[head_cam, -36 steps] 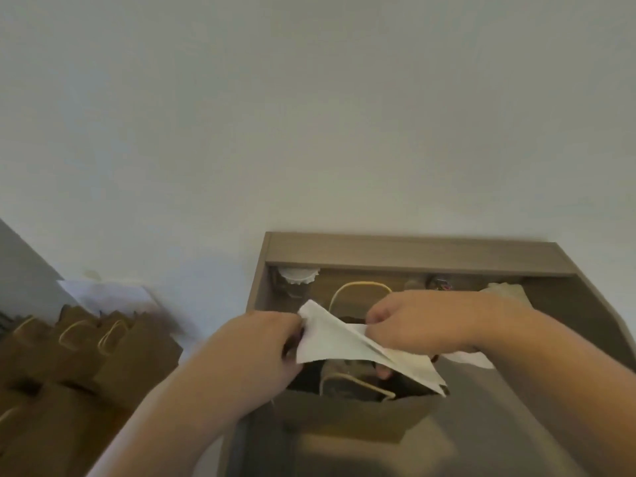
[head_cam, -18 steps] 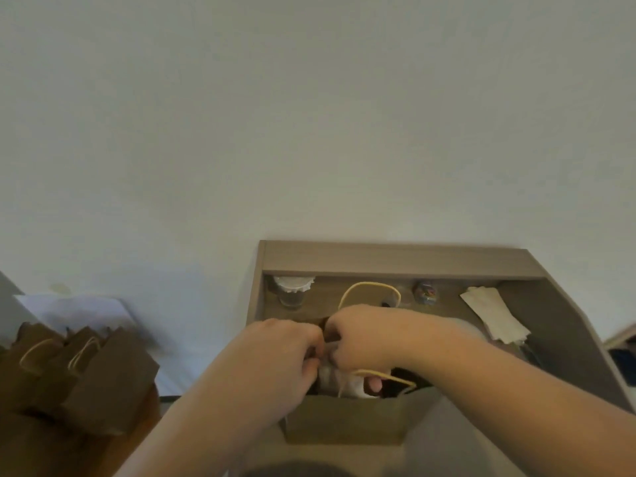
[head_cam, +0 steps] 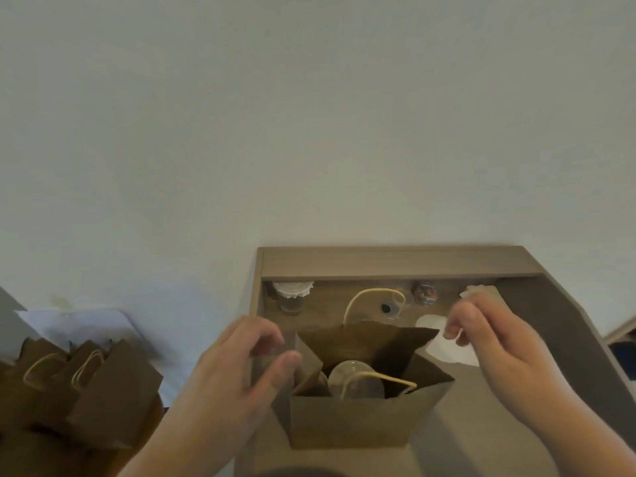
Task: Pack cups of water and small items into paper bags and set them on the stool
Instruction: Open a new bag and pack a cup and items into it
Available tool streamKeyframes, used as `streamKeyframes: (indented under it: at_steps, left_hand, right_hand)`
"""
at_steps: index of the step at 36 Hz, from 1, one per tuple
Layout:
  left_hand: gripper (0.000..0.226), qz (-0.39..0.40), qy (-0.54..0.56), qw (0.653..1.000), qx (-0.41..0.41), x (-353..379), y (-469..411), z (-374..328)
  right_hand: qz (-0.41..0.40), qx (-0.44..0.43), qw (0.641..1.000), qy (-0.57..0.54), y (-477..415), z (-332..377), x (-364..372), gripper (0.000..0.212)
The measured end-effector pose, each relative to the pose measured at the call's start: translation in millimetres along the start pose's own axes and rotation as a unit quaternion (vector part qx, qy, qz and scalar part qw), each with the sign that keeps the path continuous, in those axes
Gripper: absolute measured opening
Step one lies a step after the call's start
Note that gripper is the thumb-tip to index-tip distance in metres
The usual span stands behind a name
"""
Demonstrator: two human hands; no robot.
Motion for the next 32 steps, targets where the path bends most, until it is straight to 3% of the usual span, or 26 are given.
streamKeyframes:
  at_steps: [2,4,6,7,9,11,14,19,24,27,32]
  left_hand:
    - [0.062,0.051,0.005,0.998,-0.036,12,5,14]
    - [0.075,0.127,-0.011,0.990,-0.063,32,10,19]
    - [0.062,0.168,-0.025,0.981,-0.093,49,14,25]
    - [0.059,0.173,-0.026,0.979,-0.102,54,14,26]
    - [0.061,0.178,-0.035,0.978,-0.099,63,12,27]
    - [0.064,0.184,-0.060,0.977,-0.088,71,10,26]
    - [0.053,0.160,-0.093,0.981,-0.061,78,6,19]
    - [0.011,0.082,-0.086,0.993,-0.014,90,0,18]
    - [0.014,-0.040,-0.178,0.980,0.084,68,0,1]
    - [0.017,-0.024,-0.136,0.987,0.088,64,-3,-1]
    - [0.051,-0.019,-0.041,0.999,0.008,63,-4,14]
  right_hand:
    - [0.007,0.039,0.999,-0.027,15,-36,2,0.059]
    - [0.020,0.070,0.994,-0.078,29,-66,10,0.054]
    - [0.046,0.089,0.989,-0.109,38,-79,22,0.033]
    - [0.063,0.099,0.987,-0.108,41,-85,29,0.034]
    - [0.104,0.118,0.984,-0.088,44,-94,41,0.055]
    - [0.142,0.131,0.979,-0.069,44,-96,53,0.060]
    - [0.186,0.143,0.971,-0.050,41,-94,67,0.042]
    - [0.188,0.143,0.972,-0.012,31,-93,75,0.020]
    - [0.141,0.099,0.985,0.022,22,-97,63,0.008]
    - [0.078,0.030,0.993,0.081,17,-87,49,0.020]
    - [0.085,0.089,0.992,-0.038,19,-89,54,0.050]
Point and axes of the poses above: each hand's wrist, its own y-axis away from the middle knuckle, its own x-axis out of the palm, z = x × y, the point moved 10 cm from there along -y, towards the middle knuckle, and after that the axes turned 1 degree about -z, right-handed, at the moved point
